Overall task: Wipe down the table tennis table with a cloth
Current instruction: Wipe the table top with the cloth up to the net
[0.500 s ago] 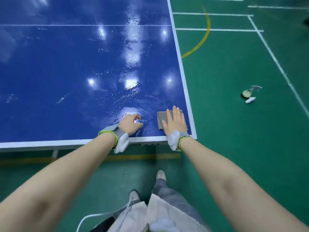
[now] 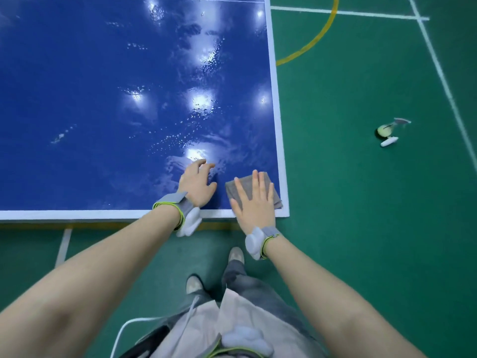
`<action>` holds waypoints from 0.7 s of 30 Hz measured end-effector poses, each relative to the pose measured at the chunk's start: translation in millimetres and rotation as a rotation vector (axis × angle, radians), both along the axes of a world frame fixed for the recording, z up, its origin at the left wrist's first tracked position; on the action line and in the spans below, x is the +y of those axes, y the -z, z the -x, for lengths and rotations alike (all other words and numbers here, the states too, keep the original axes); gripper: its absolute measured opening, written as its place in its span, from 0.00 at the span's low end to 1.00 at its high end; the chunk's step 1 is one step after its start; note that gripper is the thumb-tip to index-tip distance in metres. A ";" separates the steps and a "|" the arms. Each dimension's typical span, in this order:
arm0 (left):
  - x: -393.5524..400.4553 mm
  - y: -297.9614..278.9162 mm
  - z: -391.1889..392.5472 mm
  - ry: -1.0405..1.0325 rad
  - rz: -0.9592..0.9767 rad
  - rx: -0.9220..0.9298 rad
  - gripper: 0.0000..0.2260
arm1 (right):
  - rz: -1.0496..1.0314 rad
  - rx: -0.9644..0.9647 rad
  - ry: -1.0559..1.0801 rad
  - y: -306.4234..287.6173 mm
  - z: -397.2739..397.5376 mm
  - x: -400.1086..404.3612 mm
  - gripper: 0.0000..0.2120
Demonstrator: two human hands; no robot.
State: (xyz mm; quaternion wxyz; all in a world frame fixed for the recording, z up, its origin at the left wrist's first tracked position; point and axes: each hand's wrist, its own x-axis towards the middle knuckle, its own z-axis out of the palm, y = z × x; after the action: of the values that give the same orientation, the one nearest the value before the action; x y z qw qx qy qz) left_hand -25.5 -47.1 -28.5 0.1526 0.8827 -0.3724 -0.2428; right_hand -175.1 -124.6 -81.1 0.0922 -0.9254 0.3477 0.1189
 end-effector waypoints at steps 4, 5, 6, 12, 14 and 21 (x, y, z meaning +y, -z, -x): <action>-3.9 7.6 7.4 -0.010 -0.046 0.047 0.24 | 0.015 -0.037 0.181 -0.9 32.6 -33.6 0.29; -2.7 9.3 8.6 -0.027 -0.044 0.058 0.23 | -0.020 -0.033 0.202 -3.6 35.7 -36.1 0.31; -0.2 10.9 8.5 -0.030 -0.048 0.058 0.23 | -0.038 -0.034 0.212 -6.2 35.0 -34.9 0.32; 8.2 15.6 11.4 0.007 -0.058 0.035 0.23 | 0.061 -0.036 0.118 -4.9 12.2 -6.4 0.28; 6.4 16.0 13.6 -0.010 -0.044 0.039 0.23 | 0.029 -0.039 0.005 -5.9 1.0 8.0 0.28; 8.0 17.5 11.7 -0.002 -0.054 0.048 0.24 | -0.018 0.006 -0.182 -6.3 0.7 -9.0 0.28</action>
State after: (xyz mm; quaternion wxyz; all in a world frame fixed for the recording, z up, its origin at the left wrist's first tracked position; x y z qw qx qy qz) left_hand -37.2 -39.1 -46.0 0.1379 0.8808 -0.3611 -0.2736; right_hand -175.8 -133.6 -74.8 0.0884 -0.9519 0.2616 0.1328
